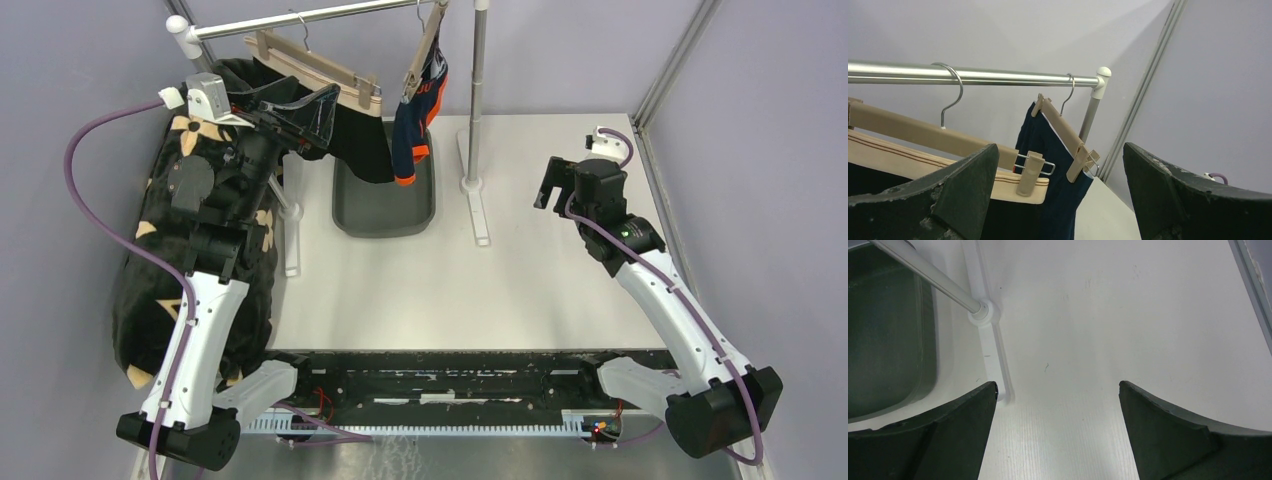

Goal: Clip the underwear to the hanger
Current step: Reset both arms

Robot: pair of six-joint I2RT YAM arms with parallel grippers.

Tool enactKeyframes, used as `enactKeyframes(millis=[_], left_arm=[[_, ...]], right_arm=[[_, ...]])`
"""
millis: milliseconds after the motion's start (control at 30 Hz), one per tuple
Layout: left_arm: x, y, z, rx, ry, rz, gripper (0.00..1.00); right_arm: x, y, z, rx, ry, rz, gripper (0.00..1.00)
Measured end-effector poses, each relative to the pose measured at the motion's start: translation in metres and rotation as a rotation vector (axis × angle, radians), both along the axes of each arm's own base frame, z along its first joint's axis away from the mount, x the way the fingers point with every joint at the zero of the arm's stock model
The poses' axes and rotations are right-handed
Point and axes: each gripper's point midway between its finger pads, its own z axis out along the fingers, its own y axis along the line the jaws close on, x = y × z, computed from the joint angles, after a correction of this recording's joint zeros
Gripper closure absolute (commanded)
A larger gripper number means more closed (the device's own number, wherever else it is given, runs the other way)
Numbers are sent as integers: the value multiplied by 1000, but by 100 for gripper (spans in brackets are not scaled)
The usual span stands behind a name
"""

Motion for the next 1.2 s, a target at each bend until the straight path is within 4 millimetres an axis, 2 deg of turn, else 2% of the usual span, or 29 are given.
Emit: enactKeyframes(millis=[1200], left_arm=[[-1, 0, 0, 1, -1, -3, 1]], right_arm=[[-4, -1, 3, 1, -3, 0, 0]])
